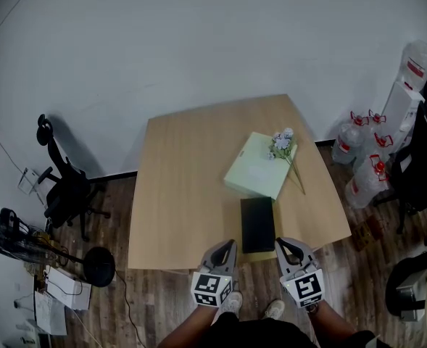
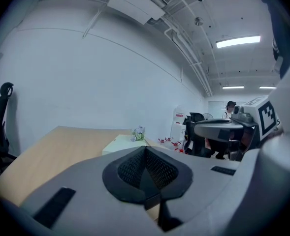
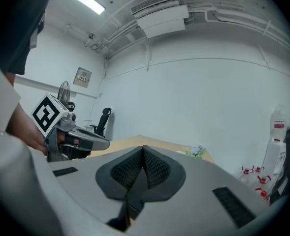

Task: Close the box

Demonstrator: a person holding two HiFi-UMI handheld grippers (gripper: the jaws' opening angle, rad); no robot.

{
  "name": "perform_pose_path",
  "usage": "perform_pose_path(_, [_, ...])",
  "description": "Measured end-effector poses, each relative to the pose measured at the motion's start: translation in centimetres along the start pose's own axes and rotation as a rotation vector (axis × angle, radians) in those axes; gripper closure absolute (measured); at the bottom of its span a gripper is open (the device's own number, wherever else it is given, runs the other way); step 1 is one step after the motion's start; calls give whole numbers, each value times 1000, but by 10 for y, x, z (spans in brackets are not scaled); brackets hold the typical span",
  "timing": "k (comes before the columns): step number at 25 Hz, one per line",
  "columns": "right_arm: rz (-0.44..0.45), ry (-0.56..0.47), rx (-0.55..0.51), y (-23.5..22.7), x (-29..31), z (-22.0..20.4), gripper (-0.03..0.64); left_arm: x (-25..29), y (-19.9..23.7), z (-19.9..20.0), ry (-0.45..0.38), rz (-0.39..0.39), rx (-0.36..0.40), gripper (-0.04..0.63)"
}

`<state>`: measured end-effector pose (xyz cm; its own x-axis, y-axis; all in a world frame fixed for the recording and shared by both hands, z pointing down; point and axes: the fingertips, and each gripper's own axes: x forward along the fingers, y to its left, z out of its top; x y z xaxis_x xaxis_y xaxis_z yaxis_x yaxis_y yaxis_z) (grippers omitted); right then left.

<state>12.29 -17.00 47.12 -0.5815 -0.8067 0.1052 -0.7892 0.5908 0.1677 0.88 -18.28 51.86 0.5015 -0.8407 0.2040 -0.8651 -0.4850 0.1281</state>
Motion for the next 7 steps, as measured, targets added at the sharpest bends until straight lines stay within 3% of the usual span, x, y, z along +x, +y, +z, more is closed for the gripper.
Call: perform_pose_path(7, [4, -19, -12, 1, 1, 12, 606, -4, 1, 3, -3, -2, -15, 584])
